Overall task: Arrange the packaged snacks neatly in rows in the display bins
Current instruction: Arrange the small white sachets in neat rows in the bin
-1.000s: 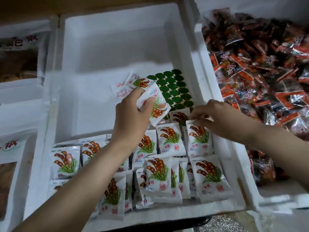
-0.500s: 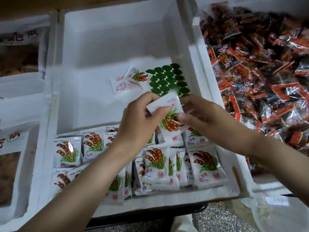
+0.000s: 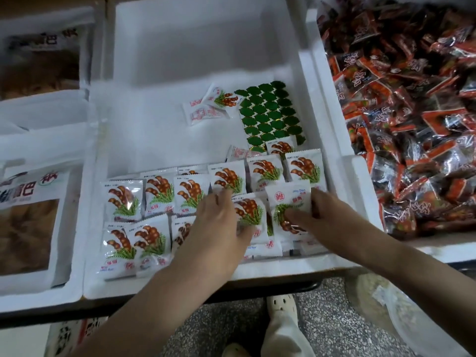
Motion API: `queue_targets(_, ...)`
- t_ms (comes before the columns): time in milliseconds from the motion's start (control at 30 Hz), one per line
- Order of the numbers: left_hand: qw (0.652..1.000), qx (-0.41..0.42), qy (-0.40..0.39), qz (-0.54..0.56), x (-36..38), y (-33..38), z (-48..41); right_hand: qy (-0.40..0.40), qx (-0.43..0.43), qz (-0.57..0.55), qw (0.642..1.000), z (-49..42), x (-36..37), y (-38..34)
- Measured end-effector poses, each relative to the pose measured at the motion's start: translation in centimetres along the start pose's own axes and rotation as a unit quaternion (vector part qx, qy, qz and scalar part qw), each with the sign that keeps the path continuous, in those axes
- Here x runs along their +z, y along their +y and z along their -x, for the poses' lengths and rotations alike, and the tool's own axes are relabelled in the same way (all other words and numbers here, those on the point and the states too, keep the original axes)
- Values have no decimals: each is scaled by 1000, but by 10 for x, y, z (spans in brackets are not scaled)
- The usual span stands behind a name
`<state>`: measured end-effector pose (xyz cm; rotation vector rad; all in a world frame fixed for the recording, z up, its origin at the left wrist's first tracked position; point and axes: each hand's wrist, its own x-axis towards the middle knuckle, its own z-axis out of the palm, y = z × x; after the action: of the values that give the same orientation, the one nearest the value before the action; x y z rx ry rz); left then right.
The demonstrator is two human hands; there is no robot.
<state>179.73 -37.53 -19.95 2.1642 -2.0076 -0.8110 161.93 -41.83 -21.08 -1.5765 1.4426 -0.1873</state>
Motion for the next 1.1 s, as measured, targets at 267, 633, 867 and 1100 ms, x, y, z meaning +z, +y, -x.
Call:
queue_targets(267,998,10,44,51,16,17,4,62,-4,-45,997,2,10,8)
queue_targets(633,985,-77,-71,134,7,21,-9,26,-3,-55,998,15,3,-1)
queue_targets(867,973,-95,-72,195,15,23,-14,25,11,-100,995,19,-2,-6)
queue_targets(1100,990,-25,2,141,18,27,-7,149,-45,-16,988,27,-5,-2)
